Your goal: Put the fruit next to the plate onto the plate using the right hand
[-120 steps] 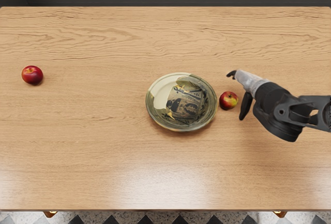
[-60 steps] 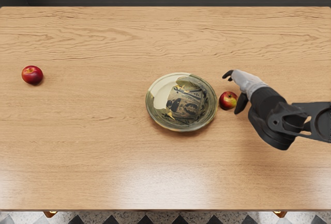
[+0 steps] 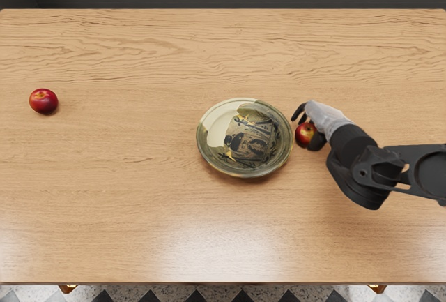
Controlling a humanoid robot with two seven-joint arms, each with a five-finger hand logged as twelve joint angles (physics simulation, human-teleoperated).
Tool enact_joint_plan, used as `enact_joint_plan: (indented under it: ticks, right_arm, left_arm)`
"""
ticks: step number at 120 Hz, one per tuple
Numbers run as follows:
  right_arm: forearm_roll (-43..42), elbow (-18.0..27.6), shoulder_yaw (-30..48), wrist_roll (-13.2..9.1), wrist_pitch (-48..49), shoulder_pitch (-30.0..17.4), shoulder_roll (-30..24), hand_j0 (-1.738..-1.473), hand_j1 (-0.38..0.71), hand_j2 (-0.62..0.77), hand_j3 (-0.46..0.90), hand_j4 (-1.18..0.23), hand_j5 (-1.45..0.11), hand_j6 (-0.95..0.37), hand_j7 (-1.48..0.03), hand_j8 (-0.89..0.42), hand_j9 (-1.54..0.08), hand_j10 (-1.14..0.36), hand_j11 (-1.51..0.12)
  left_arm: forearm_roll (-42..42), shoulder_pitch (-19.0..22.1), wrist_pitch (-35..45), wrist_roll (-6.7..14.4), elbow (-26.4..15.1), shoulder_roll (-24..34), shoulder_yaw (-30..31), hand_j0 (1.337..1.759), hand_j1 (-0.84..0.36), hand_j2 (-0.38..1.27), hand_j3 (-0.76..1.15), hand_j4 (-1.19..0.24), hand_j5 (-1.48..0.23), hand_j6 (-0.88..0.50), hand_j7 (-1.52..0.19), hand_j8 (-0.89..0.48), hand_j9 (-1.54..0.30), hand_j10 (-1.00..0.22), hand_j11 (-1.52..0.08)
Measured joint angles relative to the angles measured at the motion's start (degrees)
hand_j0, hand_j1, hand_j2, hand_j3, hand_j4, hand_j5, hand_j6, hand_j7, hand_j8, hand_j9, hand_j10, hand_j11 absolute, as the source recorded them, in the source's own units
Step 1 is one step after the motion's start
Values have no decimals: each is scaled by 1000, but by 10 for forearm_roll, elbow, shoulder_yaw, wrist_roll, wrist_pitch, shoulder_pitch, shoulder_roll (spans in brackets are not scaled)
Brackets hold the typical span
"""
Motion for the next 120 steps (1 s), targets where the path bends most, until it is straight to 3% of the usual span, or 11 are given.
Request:
enact_joint_plan:
  ticks: [61,78,120]
  right_arm:
    - [-1,-1,2,0,0,-3,2,-1654,261,58,0,-600,-754,-416,-766,-401,-771,-590,-770]
    - [1,2,4,0,2,1,-1,-1655,256,165,0,-611,-792,-466,-792,-437,-799,-607,-800]
    - [5,29,15,0,20,29,-43,-1657,262,239,0,-617,-824,-486,-812,-456,-821,-619,-822]
  left_arm:
    - [0,0,0,0,0,0,0,1658,349,0,0,-1,0,-1,0,-1,0,0,0]
    - [0,0,0,0,0,0,0,1658,349,0,0,-1,0,-1,0,-1,0,0,0]
    - [0,0,0,0,0,0,0,1658,349,0,0,-1,0,-1,0,-1,0,0,0]
